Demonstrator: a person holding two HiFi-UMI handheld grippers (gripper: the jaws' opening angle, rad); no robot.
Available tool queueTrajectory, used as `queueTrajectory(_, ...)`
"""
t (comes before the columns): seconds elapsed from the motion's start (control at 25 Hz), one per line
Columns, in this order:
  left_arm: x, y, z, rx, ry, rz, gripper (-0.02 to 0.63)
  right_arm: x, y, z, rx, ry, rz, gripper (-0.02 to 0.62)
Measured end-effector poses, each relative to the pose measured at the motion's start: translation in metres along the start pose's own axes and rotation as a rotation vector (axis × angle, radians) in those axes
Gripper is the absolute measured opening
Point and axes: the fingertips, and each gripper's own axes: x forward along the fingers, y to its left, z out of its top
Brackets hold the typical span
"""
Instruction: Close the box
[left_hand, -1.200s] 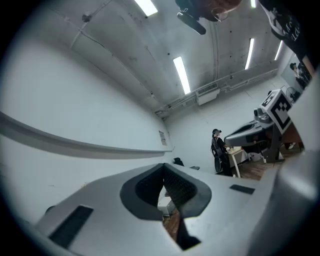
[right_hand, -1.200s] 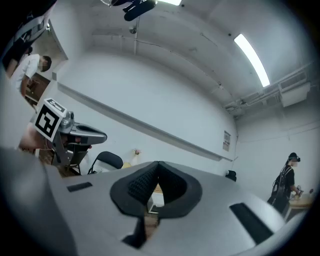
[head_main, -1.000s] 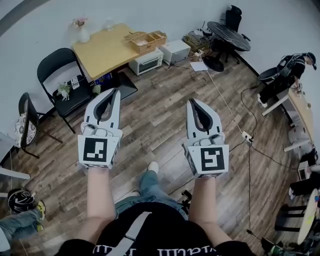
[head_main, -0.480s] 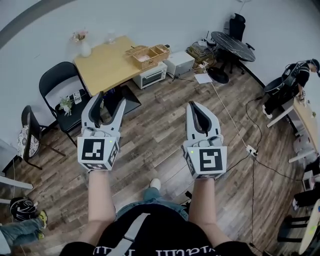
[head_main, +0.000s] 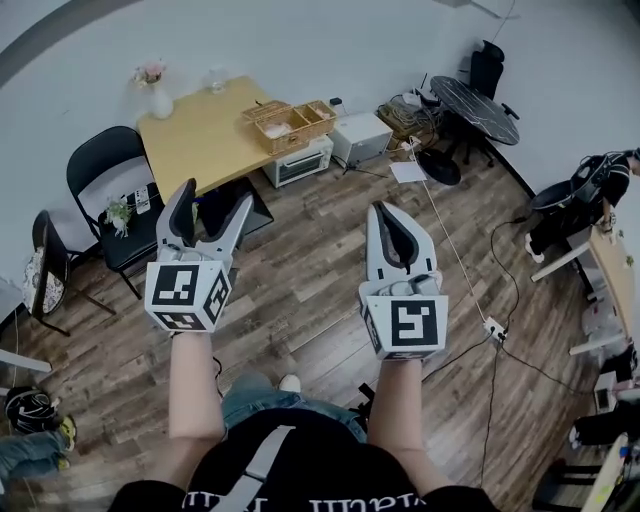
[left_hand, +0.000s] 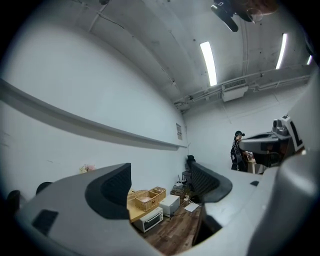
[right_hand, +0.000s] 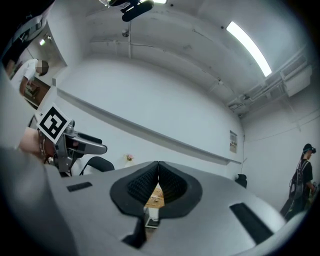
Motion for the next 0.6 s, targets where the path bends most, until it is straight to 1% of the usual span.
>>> queueTrajectory(0.16, 0.020, 0.003, -0.002, 0.002, 0.001, 0.008, 0.371, 0.015, -0.013, -0.010, 0.036, -0.008, -0.006, 0.017)
queueTrajectory(0.32, 0.043, 0.005, -0.010, -0.001, 0.000, -0.008, 0.399, 0.034, -0.025, -0.025, 0.024, 0.013, -0.017, 0.017)
queueTrajectory(0.44, 0.063, 0.009, -0.021, 0.004, 0.008, -0.020, 0.403, 0.048, -0.031, -0.038, 0.034, 0.021, -0.026, 0.017)
queueTrajectory(0.6, 0.094, 0.020, -0.031, 0.004, -0.002, -0.044, 0.403, 0.080, -0.037, -0.049, 0.022, 0.038, -0.032, 0.017)
